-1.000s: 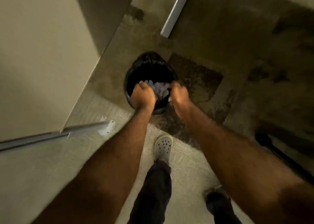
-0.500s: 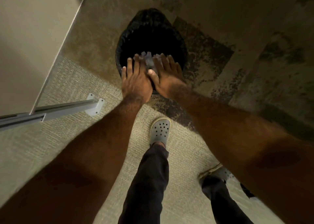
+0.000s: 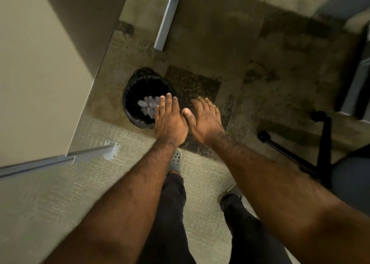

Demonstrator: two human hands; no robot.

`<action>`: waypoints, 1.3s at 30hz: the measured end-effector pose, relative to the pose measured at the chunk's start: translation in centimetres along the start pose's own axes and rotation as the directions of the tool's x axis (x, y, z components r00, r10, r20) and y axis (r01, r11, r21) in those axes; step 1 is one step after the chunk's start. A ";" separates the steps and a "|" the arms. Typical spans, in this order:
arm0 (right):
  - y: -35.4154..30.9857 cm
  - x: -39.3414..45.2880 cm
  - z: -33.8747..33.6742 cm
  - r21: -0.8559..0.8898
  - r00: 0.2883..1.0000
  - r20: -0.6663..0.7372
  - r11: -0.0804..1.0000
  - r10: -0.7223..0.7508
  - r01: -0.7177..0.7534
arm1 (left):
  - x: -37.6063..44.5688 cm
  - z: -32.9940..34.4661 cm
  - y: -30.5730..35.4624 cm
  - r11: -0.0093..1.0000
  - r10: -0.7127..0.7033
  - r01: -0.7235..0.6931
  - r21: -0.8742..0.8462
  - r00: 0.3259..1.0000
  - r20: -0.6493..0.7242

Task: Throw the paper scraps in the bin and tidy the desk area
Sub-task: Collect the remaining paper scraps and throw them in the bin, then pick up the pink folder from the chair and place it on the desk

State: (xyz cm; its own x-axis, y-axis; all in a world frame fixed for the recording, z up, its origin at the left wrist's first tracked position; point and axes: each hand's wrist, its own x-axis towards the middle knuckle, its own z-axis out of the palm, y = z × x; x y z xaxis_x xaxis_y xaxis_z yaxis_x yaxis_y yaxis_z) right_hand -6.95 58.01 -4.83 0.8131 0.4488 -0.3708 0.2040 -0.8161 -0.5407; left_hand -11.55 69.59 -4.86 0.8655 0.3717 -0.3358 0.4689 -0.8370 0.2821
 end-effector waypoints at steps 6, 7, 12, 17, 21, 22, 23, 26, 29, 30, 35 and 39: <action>4.7 -8.2 -10.9 0.066 0.975 -0.148 0.985 0.167 -0.158 | -4.3 -3.6 13.1 0.974 0.223 -0.225 0.015 0.971 0.092; 5.7 -9.5 -12.4 0.077 0.965 -0.174 0.980 0.196 -0.185 | -5.1 -4.0 15.2 0.967 0.252 -0.254 0.013 0.963 0.100; 12.1 -17.2 -19.3 0.186 0.879 -0.301 0.926 0.371 -0.328 | -9.1 -4.0 25.4 0.892 0.437 -0.451 0.029 0.877 0.198; 19.7 -24.3 -24.3 0.338 0.741 -0.403 0.840 0.537 -0.425 | -12.7 -2.0 35.3 0.776 0.602 -0.630 0.015 0.747 0.282; 25.4 -29.4 -26.2 0.484 0.631 -0.432 0.756 0.645 -0.441 | -15.6 0.6 42.3 0.668 0.681 -0.744 0.013 0.619 0.390; 26.8 -30.5 -26.4 0.515 0.600 -0.430 0.729 0.675 -0.451 | -16.2 1.3 43.9 0.646 0.694 -0.763 0.011 0.593 0.408; 28.2 -31.5 -26.6 0.542 0.570 -0.425 0.702 0.703 -0.462 | -16.7 2.1 45.4 0.626 0.705 -0.780 0.009 0.570 0.422; 32.5 -34.2 -26.6 0.625 0.476 -0.395 0.609 0.786 -0.489 | -18.1 5.1 49.6 0.560 0.732 -0.828 0.014 0.502 0.460; 36.6 -36.4 -25.7 0.697 0.395 -0.326 0.501 0.859 -0.513 | -19.1 8.6 52.9 0.524 0.733 -0.852 0.006 0.454 0.506; 38.0 -37.0 -25.3 0.718 0.367 -0.299 0.461 0.881 -0.522 | -19.3 9.9 53.9 0.516 0.730 -0.857 0.008 0.444 0.519; 44.7 -39.3 -22.3 0.805 0.163 -0.091 0.169 0.982 -0.569 | -19.8 16.0 57.3 0.461 0.698 -0.881 0.107 0.435 0.569; 49.1 -40.3 -20.1 0.799 0.025 0.039 -0.016 0.999 -0.601 | -19.7 20.0 58.1 0.481 0.661 -0.869 0.119 0.448 0.602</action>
State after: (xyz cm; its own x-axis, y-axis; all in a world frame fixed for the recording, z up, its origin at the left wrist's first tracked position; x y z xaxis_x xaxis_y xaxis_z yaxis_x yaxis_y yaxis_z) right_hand -18.72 -7.51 -1.26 0.2027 -0.7901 -0.5784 -0.9275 0.0346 -0.3723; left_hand -4.85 5.63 0.15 0.5915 -0.6283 -0.5053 -0.5475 -0.7731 0.3202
